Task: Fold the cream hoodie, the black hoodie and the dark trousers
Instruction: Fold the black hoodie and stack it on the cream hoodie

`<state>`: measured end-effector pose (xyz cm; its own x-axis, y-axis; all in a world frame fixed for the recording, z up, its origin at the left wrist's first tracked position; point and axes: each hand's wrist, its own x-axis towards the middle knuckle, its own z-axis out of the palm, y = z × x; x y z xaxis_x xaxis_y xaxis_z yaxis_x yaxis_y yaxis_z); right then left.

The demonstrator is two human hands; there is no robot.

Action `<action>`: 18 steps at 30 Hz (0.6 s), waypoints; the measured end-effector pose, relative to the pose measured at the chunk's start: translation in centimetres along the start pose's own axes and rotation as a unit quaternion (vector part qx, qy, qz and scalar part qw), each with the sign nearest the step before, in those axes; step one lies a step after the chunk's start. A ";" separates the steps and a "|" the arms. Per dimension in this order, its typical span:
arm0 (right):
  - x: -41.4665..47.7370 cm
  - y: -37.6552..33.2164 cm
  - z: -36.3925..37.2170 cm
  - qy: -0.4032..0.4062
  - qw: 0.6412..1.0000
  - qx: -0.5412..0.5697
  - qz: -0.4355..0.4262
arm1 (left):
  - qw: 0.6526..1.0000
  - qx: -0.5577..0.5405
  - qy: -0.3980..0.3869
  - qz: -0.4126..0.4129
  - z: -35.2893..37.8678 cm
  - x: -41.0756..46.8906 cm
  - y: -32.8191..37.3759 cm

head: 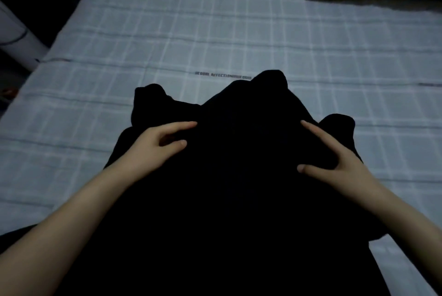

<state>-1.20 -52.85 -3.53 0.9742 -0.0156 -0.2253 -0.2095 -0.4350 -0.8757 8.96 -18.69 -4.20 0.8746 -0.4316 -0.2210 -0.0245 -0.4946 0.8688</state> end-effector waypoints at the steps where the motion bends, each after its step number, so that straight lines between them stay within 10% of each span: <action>1: 0.0 0.0 0.0 0.003 1.000 0.001 0.007 | 1.000 -0.002 0.000 -0.004 -0.2 0.1 0.1; 12: 9.8 -1.0 -2.6 0.107 0.986 -0.061 0.112 | 0.999 0.036 0.014 -0.031 1.9 11.4 4.5; 18: 6.9 -2.1 -2.0 0.181 0.981 0.069 -0.027 | 0.993 -0.105 0.043 0.015 1.7 8.5 5.6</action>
<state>6.17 -53.85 -2.44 0.9449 -0.3257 -0.0321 -0.1418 -0.3189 -0.9371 15.47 -26.41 -1.93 0.9133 -0.3736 -0.1621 0.0414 -0.3106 0.9496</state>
